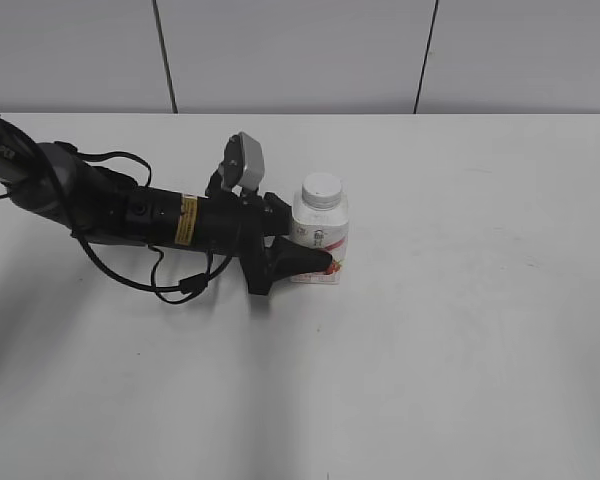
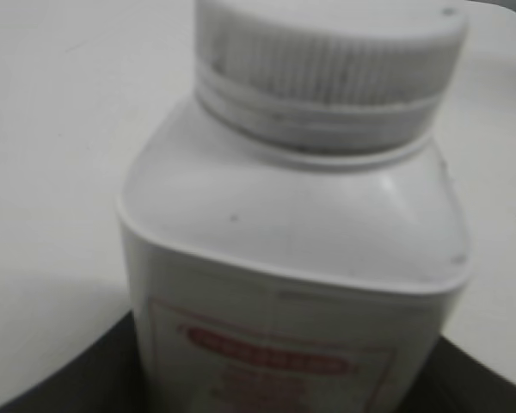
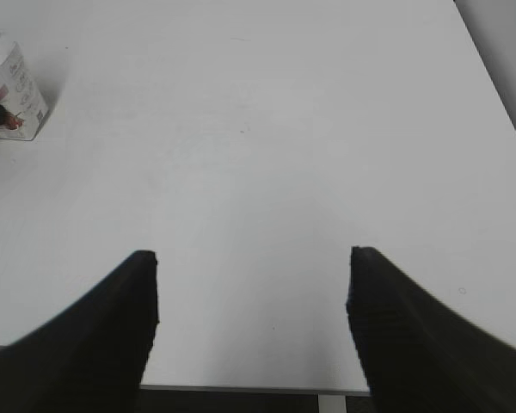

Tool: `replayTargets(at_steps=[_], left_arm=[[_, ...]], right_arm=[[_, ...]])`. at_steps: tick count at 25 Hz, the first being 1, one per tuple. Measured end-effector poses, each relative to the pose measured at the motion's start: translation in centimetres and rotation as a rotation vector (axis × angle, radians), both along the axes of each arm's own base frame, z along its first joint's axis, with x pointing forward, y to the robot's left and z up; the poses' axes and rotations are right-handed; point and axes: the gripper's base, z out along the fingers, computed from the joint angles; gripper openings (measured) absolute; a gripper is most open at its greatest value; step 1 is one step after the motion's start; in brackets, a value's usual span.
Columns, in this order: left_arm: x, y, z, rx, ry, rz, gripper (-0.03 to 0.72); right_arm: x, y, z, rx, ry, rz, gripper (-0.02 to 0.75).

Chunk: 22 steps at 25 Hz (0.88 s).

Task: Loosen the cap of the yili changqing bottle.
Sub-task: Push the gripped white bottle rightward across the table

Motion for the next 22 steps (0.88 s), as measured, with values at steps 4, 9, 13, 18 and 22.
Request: replayTargets(at_steps=[4,9,13,18,22], left_arm=[[0.00,0.00,0.00,0.000,0.000,0.000,0.412],[0.00,0.00,0.00,0.000,-0.001,0.000,0.411],[-0.02,0.00,-0.01,0.001,-0.001,-0.003,0.411],[-0.05,0.00,0.00,0.001,-0.001,-0.007,0.409],[-0.07,0.00,-0.01,0.001,-0.001,-0.009,0.409]], right_arm=[[0.00,0.00,0.00,0.000,0.000,0.000,0.545],[0.00,0.00,0.00,0.000,0.000,0.000,0.545],[0.00,0.00,0.00,0.000,0.000,0.000,0.545],[0.00,0.00,0.00,0.000,0.000,0.000,0.545],[0.00,0.00,0.00,0.000,0.000,0.000,0.545]])
